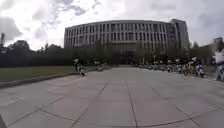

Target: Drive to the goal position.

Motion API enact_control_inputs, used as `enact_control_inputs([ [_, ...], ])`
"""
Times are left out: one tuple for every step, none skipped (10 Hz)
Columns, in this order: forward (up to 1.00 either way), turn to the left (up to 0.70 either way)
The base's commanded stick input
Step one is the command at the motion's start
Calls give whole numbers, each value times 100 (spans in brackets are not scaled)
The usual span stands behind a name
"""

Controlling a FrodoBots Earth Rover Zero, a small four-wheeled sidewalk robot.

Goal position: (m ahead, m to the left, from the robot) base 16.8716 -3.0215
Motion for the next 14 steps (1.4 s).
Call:
enact_control_inputs([
  [70,0],
  [70,0],
  [70,0],
  [70,0],
  [70,0],
  [70,0],
  [70,0],
  [70,0],
  [70,0],
  [70,0],
  [70,0],
  [70,0],
  [70,0],
  [70,0],
])
